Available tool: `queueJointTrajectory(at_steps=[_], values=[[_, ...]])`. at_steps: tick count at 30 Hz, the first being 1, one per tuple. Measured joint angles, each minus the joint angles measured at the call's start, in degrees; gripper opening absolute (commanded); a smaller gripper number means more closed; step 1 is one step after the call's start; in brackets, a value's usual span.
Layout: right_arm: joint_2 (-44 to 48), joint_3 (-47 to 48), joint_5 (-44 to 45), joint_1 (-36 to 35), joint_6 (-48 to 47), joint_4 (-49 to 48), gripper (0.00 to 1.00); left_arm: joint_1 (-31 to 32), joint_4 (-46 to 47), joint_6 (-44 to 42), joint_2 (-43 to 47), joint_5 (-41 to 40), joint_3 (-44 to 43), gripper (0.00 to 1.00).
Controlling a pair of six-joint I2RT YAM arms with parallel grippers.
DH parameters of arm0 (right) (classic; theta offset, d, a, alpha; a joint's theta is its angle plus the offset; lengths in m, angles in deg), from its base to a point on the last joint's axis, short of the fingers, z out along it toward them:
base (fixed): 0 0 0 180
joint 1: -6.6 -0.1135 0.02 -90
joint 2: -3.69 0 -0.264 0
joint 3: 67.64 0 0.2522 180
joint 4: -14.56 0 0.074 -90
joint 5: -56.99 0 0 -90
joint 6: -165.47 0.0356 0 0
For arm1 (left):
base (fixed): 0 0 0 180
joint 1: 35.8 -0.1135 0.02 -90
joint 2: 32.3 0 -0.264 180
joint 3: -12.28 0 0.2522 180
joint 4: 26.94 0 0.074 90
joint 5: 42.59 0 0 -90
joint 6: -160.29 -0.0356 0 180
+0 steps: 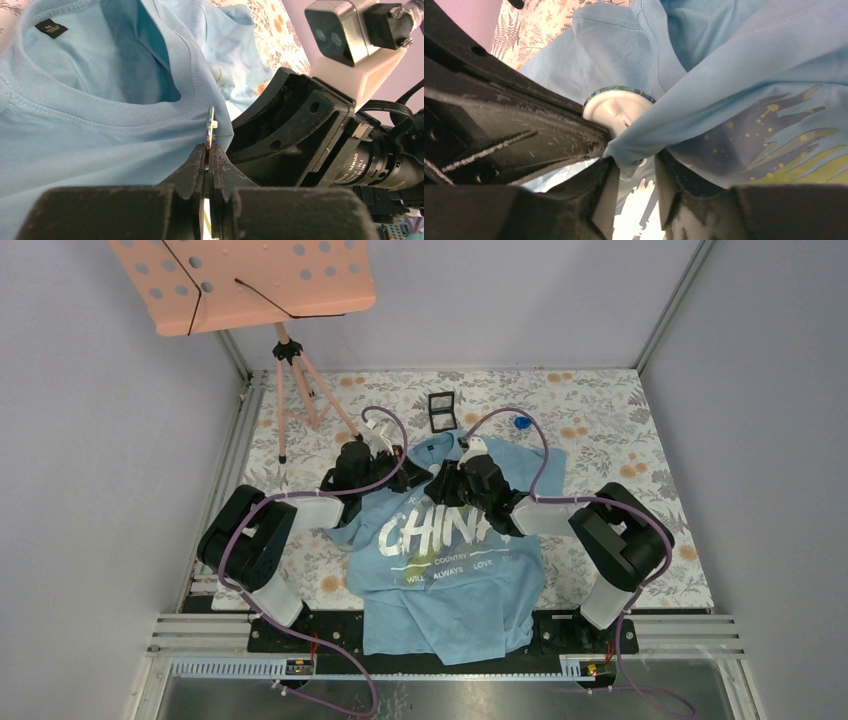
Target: Pin the brooch onto the clothing
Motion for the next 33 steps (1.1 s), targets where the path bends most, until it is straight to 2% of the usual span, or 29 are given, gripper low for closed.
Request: queueJointTrajectory(at_steps=[5,14,22,33], values=[[-2.8,1.2,-0.2,-0.3,0.9,-1.5,0.19,-0.5,1.1,0.2,0.0,0.3,0.8,0.00],[-4.0,1.2,-0.3,-0.4,1.5,-3.1,0.18,-0.8,2.4,1.5,0.0,0.2,1.6,0.00],[-4.0,1.2,-1.7,-0.3,0.9,-3.8,0.08,-1.0,4.7,3.2,0.0,0.5,2.4,0.00],[-4.1,1.4,-3.3,-0.3,1.0,-3.5,0.02,-1.5,8.8,3.2,0.0,2.0,4.3,0.00]])
